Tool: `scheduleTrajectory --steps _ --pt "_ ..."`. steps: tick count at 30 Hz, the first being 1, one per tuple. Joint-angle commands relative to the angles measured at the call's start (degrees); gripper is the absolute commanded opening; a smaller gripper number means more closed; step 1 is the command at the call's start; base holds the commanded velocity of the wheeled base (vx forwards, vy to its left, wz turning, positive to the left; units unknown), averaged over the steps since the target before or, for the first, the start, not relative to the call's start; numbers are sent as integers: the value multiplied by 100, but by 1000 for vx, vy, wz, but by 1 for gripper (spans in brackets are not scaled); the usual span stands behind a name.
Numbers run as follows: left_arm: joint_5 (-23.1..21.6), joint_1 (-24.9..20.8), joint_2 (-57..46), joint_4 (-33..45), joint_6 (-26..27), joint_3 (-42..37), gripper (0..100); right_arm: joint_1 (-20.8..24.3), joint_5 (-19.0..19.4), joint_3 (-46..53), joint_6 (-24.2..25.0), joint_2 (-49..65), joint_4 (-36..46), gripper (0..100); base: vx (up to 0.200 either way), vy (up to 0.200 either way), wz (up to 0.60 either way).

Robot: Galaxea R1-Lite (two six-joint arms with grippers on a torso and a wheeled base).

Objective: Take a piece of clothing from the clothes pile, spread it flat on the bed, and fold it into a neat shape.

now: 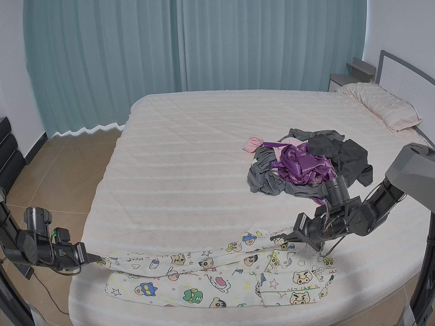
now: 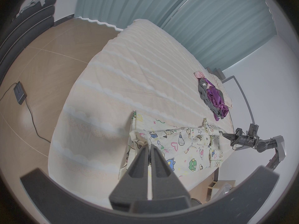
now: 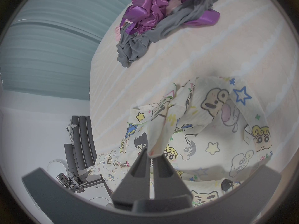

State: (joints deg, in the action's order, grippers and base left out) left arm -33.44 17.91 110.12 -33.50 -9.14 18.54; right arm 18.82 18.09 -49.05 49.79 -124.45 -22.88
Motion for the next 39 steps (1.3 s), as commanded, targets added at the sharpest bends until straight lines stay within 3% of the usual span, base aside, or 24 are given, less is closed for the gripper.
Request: scheduleTrajectory --steps 1,13,18,24,39 --pt "4 2 1 1 0 0 0 -10 10 36 -109 229 82 0 0 0 0" --pt "22 2 -69 -192 -26 53 0 -98 10 186 -180 677 346 0 0 0 0" --pt "101 -77 -166 -508 -606 325 0 -283 10 168 -180 800 311 0 0 0 0" --pt "672 -499 -201 -544 -1555 993 0 -379 10 72 -162 800 275 0 0 0 0" --pt "1129 -894 71 -526 -1854 1697 0 -573 54 -87 -127 1116 319 0 0 0 0"
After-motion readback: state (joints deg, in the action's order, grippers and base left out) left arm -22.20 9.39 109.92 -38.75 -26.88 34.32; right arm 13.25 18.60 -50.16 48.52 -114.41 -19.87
